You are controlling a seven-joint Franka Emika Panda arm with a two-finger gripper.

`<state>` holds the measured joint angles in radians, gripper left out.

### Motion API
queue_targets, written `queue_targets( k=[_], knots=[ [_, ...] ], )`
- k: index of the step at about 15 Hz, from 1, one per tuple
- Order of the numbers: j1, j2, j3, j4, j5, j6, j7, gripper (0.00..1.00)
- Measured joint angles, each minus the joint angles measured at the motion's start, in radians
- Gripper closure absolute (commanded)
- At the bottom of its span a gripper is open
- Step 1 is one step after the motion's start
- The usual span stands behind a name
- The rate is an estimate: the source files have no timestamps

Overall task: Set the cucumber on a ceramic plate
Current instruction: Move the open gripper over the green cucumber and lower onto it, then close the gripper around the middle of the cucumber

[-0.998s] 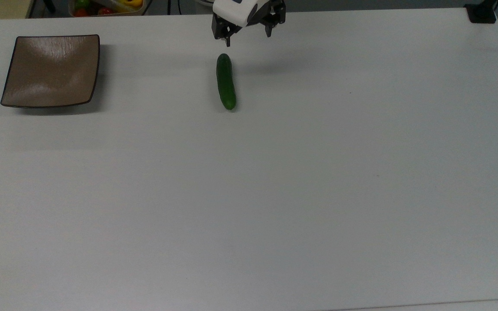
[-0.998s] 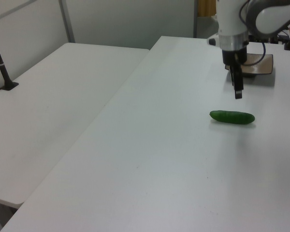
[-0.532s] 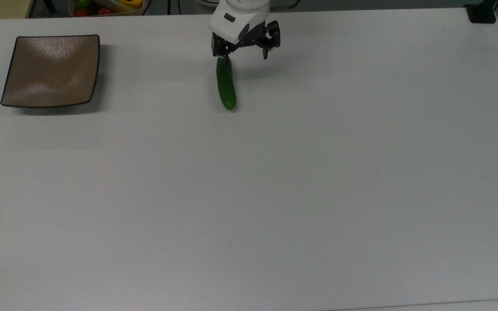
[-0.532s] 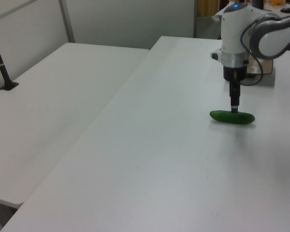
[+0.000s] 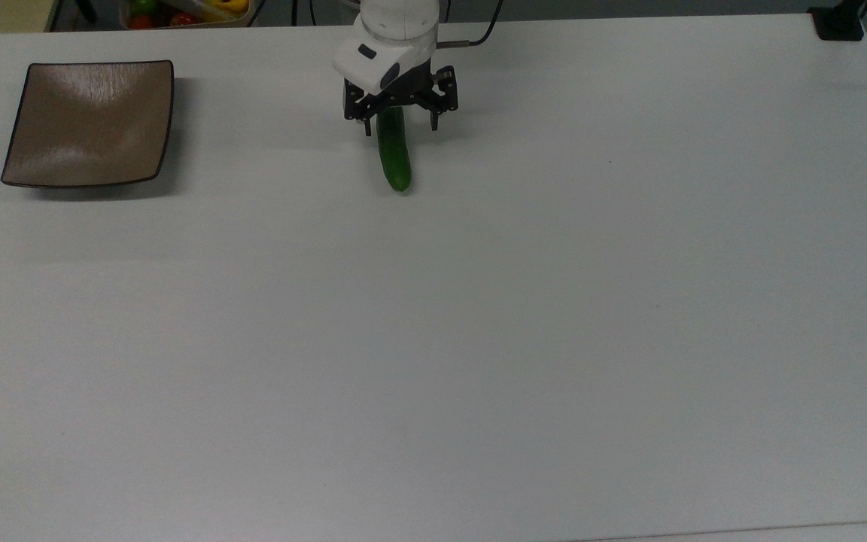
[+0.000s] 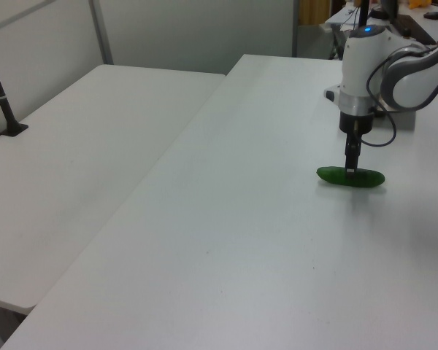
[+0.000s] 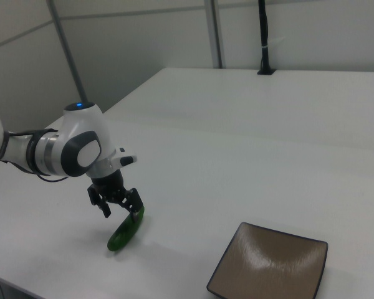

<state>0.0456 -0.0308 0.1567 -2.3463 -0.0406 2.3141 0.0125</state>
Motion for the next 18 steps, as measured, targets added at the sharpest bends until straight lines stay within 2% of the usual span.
queue_targets(
  k=[3, 6, 14, 17, 18],
  knots=[
    [-0.003, 0.033, 0.0, -0.003, -0.02, 0.028, 0.0, 0.01],
    [-0.009, 0.047, 0.0, -0.004, -0.034, 0.038, 0.0, 0.12],
    [-0.012, 0.051, 0.0, -0.017, -0.059, 0.038, 0.0, 0.67],
    [-0.013, 0.051, 0.0, -0.017, -0.059, 0.038, 0.0, 0.93],
    [-0.013, 0.051, 0.0, -0.017, -0.059, 0.038, 0.0, 0.96]
  ],
)
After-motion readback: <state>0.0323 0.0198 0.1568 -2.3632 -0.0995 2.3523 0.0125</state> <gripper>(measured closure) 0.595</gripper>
